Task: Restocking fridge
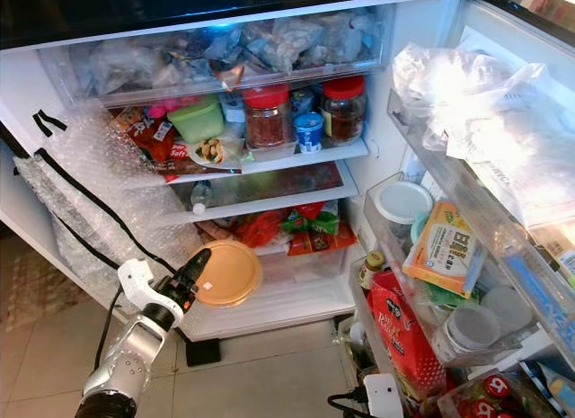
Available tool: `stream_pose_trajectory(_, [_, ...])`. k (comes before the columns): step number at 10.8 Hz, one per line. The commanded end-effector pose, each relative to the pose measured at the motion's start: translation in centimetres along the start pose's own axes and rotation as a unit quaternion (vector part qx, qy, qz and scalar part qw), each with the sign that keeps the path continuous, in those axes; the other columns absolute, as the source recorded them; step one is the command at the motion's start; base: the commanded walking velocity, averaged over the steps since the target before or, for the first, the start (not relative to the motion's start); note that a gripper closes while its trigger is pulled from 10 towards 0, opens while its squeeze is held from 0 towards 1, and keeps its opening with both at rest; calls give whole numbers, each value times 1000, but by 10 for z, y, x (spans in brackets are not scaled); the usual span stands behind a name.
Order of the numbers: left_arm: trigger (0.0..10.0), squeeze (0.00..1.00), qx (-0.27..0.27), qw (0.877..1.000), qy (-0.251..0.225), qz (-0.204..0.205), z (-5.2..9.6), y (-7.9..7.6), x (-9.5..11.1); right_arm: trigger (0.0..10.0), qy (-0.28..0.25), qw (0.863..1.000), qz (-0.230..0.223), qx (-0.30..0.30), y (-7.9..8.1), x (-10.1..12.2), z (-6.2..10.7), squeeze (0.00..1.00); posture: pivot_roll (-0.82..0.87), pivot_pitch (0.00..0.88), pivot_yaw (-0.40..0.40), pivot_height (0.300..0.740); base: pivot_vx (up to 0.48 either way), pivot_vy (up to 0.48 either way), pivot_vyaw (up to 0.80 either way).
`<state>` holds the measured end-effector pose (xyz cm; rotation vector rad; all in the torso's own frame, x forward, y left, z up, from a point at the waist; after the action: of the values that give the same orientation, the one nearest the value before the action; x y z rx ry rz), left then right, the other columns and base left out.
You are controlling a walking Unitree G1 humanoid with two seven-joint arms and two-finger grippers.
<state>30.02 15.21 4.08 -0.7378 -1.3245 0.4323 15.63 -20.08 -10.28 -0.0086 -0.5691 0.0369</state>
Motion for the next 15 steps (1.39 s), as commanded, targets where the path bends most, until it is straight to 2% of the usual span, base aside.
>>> stream_pose_trajectory(1, [10000, 0, 4, 1000, 1, -12, 2, 1, 2, 10000, 12, 1000, 3, 1, 0, -6, 1, 0, -108, 42, 57, 740, 270, 0, 0])
stream_pose_trajectory(7, [10000, 0, 0, 1000, 4, -16, -1, -1, 3, 10000, 24, 1000, -1, 7, 6, -13, 2, 0, -105, 41, 61, 740, 282, 0, 0])
stream_pose_trajectory(11, [10000, 0, 0, 1000, 9, -16, 0, -1, 1, 10000, 26, 1000, 3, 8, 4, -18, 3, 0, -106, 33, 62, 740, 285, 0, 0])
stream_pose_trajectory(15, [10000, 0, 7, 1000, 10, -16, 1, 1, -1, 10000, 29, 999, 7, 11, 4, -21, 4, 0, -109, 37, 59, 740, 0, 0, 0])
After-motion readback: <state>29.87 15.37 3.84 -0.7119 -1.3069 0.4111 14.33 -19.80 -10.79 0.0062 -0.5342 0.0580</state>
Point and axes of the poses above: a point about 5 cm out from each wrist's last joint towards the gripper, its own z axis pointing back from the gripper into the wrist, its own x axis along the axis of the wrist's last joint, y = z × x, the point moved 1 cm from there along -z, pointing out of the wrist towards the gripper, and after that the axes turned 2 degrees about -z, right-handed, at the moved point
